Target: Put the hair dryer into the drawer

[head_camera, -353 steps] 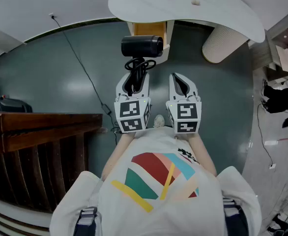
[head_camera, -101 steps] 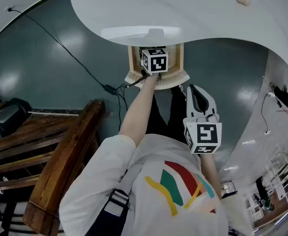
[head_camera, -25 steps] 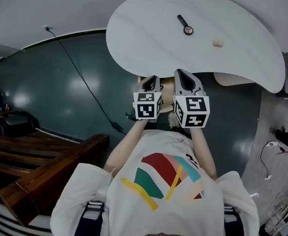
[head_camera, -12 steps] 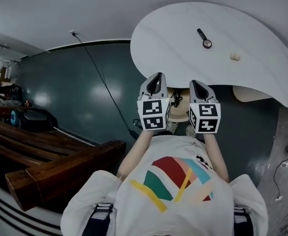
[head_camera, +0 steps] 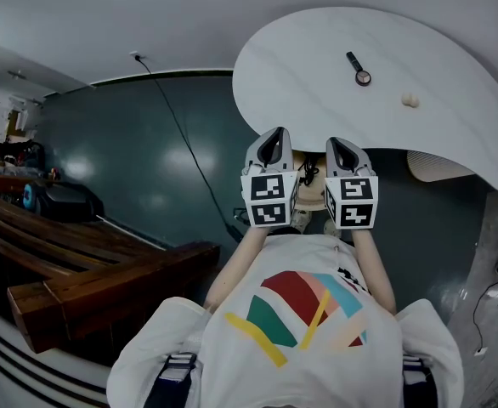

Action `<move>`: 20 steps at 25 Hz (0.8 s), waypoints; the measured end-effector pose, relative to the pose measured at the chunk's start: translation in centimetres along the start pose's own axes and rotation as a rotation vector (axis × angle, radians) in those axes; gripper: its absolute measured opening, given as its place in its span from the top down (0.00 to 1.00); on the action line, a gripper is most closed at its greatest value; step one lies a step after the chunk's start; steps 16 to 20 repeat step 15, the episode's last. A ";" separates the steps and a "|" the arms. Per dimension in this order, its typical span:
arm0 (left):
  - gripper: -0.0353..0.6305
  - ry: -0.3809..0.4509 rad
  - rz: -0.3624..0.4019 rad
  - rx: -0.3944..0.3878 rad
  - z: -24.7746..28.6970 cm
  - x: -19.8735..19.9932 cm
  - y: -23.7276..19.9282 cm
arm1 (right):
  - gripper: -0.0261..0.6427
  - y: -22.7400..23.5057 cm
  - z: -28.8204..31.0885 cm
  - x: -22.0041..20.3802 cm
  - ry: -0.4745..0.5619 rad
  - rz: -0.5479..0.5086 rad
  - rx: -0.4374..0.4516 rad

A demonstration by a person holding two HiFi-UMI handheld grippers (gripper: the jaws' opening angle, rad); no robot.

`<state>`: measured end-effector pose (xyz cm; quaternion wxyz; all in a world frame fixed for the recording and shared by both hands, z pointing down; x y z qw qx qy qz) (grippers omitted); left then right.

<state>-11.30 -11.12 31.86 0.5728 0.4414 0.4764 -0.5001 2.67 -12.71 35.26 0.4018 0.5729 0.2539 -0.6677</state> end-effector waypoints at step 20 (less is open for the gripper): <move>0.92 -0.007 -0.024 0.033 -1.5 -0.3 -0.6 | 0.94 -1.1 -0.6 0.3 0.016 -0.021 0.030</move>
Point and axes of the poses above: the fingertips, and each gripper's own axes: z forward along the fingers, y to its right, x out of its top, the point moved 6 cm from there along -z, backward along the fingers, and after that the axes turned 14 degrees about y, right-handed, at the moved point
